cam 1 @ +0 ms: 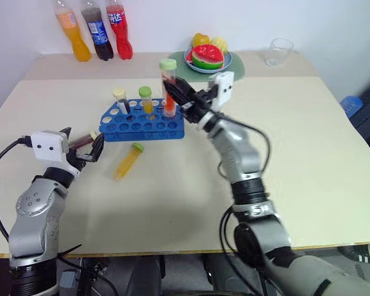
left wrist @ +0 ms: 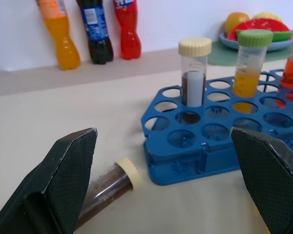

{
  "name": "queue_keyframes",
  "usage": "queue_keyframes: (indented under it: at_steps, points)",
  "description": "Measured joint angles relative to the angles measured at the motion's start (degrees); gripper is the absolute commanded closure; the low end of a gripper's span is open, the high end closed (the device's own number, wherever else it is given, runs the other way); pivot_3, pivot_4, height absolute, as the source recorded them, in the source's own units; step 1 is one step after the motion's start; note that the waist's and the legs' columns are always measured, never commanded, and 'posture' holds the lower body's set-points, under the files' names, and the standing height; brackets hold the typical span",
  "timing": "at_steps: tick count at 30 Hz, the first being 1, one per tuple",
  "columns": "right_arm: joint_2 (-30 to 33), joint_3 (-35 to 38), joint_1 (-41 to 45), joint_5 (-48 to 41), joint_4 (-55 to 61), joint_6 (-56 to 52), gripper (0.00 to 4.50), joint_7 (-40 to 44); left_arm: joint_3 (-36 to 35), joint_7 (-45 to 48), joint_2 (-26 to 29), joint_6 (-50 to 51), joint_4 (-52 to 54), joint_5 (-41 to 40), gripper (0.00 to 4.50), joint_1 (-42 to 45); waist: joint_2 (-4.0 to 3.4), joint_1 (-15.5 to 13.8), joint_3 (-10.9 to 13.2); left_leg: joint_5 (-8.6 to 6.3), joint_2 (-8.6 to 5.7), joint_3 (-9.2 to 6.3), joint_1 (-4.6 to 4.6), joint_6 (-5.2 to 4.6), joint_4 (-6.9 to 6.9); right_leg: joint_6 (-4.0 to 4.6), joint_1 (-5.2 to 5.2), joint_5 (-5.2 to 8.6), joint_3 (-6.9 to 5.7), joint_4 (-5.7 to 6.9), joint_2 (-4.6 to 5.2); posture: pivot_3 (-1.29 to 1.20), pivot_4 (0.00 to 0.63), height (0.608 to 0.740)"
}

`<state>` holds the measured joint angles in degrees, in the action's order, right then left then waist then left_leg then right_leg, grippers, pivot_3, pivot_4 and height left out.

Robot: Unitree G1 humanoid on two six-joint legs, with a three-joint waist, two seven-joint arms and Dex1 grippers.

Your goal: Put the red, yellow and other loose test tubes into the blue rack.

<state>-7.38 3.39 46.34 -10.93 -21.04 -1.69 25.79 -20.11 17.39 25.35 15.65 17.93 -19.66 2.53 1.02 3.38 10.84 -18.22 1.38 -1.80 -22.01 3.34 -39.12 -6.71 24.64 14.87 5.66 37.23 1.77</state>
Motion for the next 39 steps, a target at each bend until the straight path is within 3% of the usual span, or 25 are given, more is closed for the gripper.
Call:
queue_keyframes:
  at_steps: [5, 11, 39]
  points:
    - [0.0, 0.1, 0.0, 1.2, -10.5, 11.8, 3.84, -4.6, 4.6, 6.5, 0.2, 0.0, 4.1, -2.0, 0.00, -6.0, -0.02, 0.9, 0.0, 0.00, 0.10, 0.05, -0.04, 0.01, 0.08, 0.01, 0.14, 0.00, 0.00, 0.04, -0.08, 0.00, 0.150, 0.734]
    - [0.0, -1.2, 0.0, 1.5, -17.6, 17.6, 3.84, -3.7, 6.1, 10.5, 1.4, 4.1, 9.1, -6.1, 0.00, -8.8, -0.04, 1.5, 0.0, 0.02, 0.23, 0.05, 0.02, 0.03, 0.08, 0.15, 0.20, -0.08, 0.01, 0.21, -0.27, 0.00, 0.150, 0.734]
    - [-2.1, -6.3, 8.9, 9.0, -35.8, 27.6, 3.84, -8.5, 5.5, 10.9, 1.6, 8.8, 10.5, -9.2, 0.00, -12.0, -0.04, 2.4, 0.0, 0.02, 0.22, 0.03, 0.04, 0.03, 0.06, 0.15, 0.18, -0.08, 0.01, 0.22, -0.23, 0.00, 0.150, 0.734]
